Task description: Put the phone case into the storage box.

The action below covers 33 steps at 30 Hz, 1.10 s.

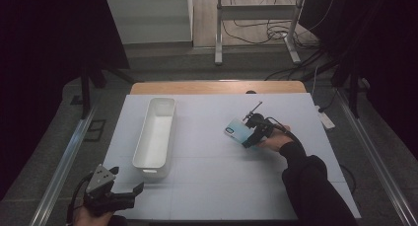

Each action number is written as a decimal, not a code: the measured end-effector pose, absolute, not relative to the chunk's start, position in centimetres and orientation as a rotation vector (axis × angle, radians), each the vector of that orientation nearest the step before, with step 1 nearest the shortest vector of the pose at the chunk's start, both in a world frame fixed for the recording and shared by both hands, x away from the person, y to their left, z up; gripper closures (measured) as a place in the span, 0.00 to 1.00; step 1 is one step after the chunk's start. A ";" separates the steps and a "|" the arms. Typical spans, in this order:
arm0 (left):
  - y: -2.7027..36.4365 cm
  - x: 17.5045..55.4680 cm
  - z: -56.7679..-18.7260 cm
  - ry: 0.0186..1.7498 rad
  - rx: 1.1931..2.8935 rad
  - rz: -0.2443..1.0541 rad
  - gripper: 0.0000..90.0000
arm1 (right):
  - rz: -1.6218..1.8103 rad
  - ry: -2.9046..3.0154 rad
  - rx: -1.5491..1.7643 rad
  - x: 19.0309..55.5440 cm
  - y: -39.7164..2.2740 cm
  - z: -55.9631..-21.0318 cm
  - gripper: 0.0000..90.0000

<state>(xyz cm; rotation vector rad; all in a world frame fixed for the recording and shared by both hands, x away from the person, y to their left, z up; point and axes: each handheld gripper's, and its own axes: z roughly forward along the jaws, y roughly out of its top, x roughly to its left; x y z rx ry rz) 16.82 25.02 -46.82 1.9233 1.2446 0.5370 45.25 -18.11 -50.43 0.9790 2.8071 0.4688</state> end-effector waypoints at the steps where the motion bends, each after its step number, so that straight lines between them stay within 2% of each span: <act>1: 25.0 16.8 -46.8 1.245 1.923 0.537 0.03 | 0.482 2.804 0.989 45.2 -18.2 -50.4 0.19; 33: 24.9 16.8 -46.8 1.245 1.933 0.543 0.03 | 0.771 2.745 0.938 42.0 -20.4 -48.1 0.19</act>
